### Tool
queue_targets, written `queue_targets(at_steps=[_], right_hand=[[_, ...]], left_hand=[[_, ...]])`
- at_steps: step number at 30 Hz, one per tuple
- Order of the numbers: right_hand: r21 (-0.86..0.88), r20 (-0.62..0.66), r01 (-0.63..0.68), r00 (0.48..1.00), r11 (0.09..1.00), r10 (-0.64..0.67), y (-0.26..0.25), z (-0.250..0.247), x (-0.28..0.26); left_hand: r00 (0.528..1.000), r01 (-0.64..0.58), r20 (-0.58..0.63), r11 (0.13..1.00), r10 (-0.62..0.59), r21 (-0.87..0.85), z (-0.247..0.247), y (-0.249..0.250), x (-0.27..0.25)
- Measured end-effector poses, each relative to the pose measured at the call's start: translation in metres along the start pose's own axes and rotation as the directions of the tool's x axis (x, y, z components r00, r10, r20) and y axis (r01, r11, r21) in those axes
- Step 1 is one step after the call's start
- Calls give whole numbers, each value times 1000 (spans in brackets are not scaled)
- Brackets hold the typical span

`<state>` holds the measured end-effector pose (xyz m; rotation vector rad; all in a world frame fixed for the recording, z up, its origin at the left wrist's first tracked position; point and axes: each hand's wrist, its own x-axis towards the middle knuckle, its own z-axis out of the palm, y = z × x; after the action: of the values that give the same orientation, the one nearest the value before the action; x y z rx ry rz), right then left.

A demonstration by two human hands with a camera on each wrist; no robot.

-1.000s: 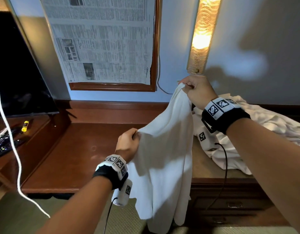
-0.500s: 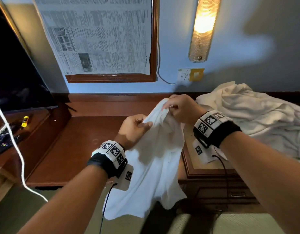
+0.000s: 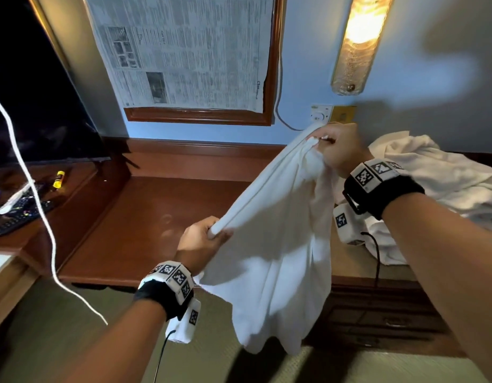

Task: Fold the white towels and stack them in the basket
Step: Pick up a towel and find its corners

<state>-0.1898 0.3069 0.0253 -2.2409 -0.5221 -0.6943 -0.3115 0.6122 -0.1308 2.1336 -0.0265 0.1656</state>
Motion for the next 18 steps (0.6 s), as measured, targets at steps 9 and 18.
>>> queue_targets(at_steps=[9,18], right_hand=[[-104,-30,-232,973,967,230,23,-19,-20],[-114,38,-280,957,953,286,20,-19,-38]], left_hand=[[996,60,7,766,-83,641,-15,-28,-8],[996,-30,77,586,-55,810,-37,-16,-6]])
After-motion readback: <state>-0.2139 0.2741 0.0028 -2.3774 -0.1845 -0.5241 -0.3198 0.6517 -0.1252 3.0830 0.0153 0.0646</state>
